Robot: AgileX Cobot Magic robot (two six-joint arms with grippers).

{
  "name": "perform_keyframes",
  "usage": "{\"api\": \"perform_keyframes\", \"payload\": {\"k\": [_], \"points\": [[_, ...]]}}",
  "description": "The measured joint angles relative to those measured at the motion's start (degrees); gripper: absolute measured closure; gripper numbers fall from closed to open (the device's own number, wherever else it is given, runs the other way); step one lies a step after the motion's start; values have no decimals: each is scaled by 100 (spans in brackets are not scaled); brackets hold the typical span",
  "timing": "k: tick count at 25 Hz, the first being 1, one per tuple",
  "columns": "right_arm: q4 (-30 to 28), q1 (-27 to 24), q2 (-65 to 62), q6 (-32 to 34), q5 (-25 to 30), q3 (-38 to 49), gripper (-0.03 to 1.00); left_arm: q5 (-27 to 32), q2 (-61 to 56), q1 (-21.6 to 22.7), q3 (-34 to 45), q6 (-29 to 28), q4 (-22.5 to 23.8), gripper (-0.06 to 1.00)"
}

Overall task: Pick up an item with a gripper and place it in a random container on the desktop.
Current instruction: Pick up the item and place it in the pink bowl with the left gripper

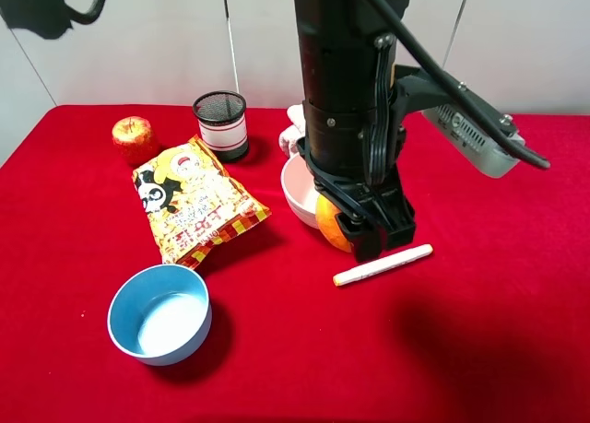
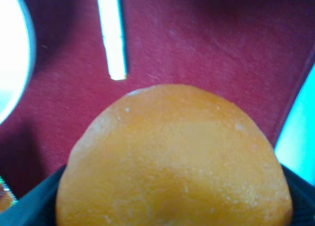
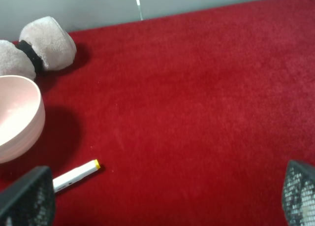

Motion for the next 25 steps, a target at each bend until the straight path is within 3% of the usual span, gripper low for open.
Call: {"api": "perform_keyframes", "payload": {"k": [11,25], "points": [[0,0,0,0,0,0,28,0,233,357,-180,-18,151,23],[0,0,0,0,0,0,28,-246,1153,923,-1046,-18,230,24]]}}
